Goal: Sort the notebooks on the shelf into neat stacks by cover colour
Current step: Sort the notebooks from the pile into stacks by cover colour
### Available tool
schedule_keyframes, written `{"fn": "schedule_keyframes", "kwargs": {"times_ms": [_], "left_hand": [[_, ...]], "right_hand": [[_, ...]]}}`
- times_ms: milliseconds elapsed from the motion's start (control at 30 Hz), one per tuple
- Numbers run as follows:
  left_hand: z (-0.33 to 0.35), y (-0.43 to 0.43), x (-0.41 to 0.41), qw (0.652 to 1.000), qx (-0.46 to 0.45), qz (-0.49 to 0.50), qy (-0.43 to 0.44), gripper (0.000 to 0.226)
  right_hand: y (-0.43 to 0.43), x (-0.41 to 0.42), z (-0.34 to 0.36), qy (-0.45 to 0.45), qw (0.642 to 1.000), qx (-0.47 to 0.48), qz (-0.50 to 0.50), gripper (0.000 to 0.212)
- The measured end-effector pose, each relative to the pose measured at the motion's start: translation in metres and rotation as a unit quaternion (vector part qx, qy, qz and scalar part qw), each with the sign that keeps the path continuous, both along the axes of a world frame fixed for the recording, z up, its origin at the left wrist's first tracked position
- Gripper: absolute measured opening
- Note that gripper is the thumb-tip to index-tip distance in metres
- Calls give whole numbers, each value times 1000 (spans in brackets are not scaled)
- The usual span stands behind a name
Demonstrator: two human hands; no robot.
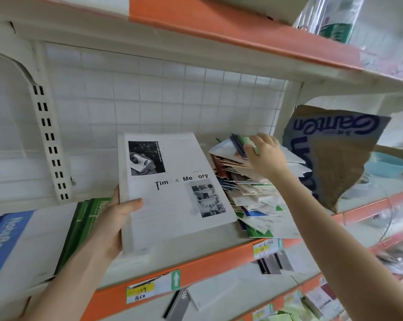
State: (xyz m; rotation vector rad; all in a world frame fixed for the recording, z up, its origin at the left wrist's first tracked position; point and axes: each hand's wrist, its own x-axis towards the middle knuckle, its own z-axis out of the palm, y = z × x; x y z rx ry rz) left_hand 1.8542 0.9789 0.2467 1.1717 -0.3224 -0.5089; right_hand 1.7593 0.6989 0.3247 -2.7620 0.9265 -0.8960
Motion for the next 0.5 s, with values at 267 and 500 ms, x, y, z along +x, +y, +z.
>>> {"fn": "schedule_keyframes", "kwargs": {"times_ms": [267,500], "left_hand": [[0,-23,-7,1000,-6,-20,15,49],[-1,-28,-9,999,-17,-20,32,49]], "right_hand": [[-9,-14,-12,197,979,-39,-15,54],[-14,-24,-26,45,988,-141,48,31]]}}
